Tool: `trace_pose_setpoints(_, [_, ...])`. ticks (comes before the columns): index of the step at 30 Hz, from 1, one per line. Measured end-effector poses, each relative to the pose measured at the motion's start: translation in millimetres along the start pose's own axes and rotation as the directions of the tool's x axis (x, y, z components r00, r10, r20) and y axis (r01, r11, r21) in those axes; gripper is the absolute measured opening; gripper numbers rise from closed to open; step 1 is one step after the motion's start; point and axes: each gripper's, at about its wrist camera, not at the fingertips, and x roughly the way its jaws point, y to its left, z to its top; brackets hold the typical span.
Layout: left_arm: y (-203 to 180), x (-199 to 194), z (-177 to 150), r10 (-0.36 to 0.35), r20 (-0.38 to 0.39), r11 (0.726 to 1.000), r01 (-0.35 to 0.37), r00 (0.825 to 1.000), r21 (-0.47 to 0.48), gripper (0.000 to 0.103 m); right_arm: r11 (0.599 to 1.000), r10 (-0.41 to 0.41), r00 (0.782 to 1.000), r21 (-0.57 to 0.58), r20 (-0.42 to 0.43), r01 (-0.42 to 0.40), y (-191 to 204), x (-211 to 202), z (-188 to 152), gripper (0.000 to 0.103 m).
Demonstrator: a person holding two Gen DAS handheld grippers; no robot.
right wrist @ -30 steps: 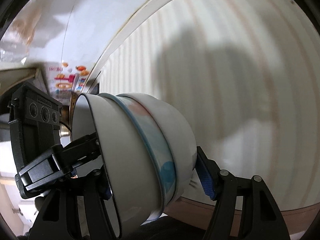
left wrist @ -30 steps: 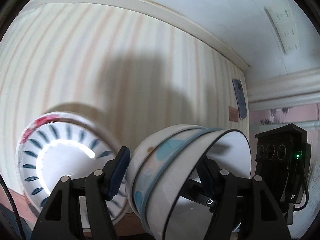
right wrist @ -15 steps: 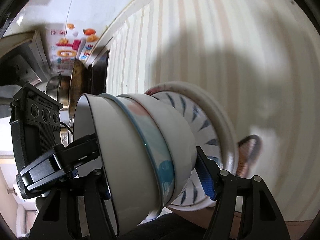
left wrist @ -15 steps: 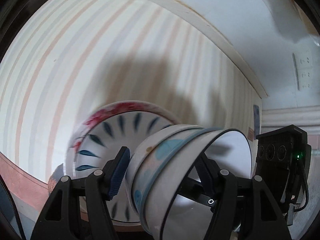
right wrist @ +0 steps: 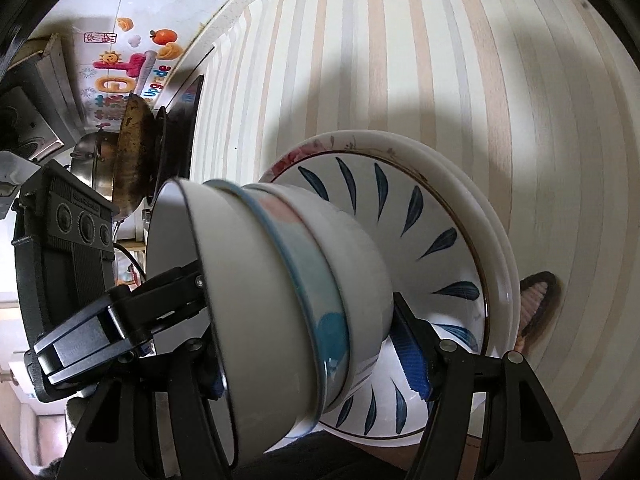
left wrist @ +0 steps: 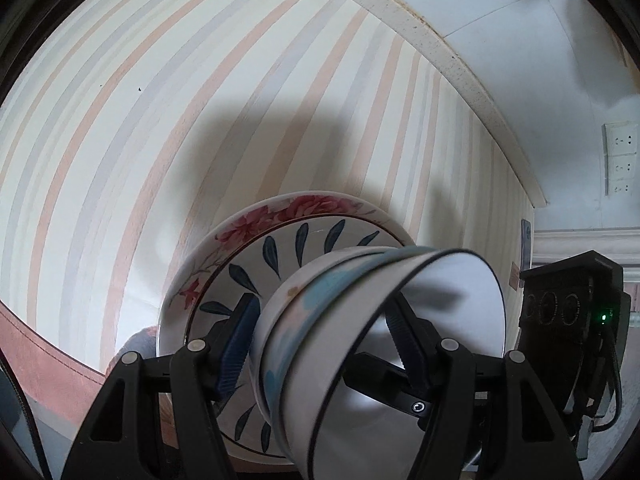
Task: Organize plates and bowls
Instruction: 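Carry the bowl stack with both grippers and lower it onto the blue-striped plate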
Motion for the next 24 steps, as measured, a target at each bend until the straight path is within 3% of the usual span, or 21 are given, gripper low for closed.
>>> trace_pose_setpoints(15, [-6.4, -4.5, -0.5, 0.05, 0.02, 0.997, -0.051, 0.999, 0.057, 0.062, 1.0, -0.01, 1.0, 0.013, -0.002, 0.01, -1.3, 0.8, -2.2, 0.069])
trace_pose_setpoints(24, [-12.8, -28.3, -9.1, 0.147, 0.066, 0.984, -0.152, 0.987, 0.088, 0.062, 0.997, -0.064, 0.997, -0.036, 0.041, 0.066, 5.6, -20.7, -10.0, 0.069])
